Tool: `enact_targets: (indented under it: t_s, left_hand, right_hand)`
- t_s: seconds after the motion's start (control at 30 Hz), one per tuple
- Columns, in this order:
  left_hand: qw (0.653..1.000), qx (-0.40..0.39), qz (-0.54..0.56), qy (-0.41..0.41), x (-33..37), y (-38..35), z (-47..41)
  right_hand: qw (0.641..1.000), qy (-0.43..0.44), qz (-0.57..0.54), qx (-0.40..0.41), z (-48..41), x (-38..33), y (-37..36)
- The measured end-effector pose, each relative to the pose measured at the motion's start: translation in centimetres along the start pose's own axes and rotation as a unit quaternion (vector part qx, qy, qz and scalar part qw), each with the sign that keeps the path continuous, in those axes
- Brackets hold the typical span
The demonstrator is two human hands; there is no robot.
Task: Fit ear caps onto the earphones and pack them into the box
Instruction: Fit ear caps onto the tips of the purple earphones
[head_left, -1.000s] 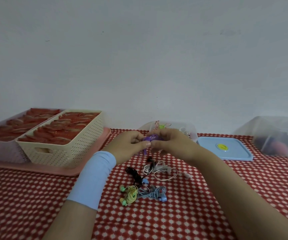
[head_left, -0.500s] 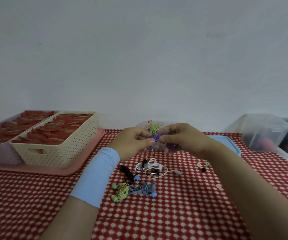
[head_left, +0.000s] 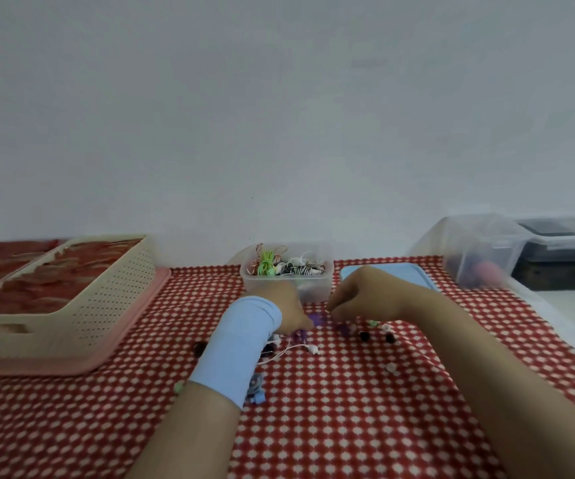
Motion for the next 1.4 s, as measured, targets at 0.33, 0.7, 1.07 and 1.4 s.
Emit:
enact_targets:
  t_s: [0.33, 0.7, 1.07, 1.4]
  left_hand:
    - [0.992, 0.076, 0.055, -0.084, 1.8, 1.6, -0.2]
    - [0.991, 0.037, 0.000, -0.132, 3.2, -1.8, -1.1]
    - [0.985, 0.034, 0.104, -0.134, 2.0, -1.6, -1.3]
    - [0.950, 0.021, 0.275, -0.148, 1.4, -0.7, -1.1]
  right_hand:
    - [0.999, -0.008, -0.037, 0.007, 0.2, 2.2, 2.5]
    - [0.997, -0.064, 0.034, 0.021, 0.5, 4.6, 2.8]
    - [0.969, -0.146, 0.200, -0.027, 0.2, 5.2, 1.3]
    - [0.989, -0.115, 0.090, -0.035, 1.0, 5.2, 2.3]
Point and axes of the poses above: each hand's wrist, its own z-axis away from the middle knuckle, its own y-axis out of the back of the hand, x = y × z, the point moved 7 cm from there along -z, towards the middle knuckle, and after that the axes turned 13 degrees about z, right-handed, at the moved point
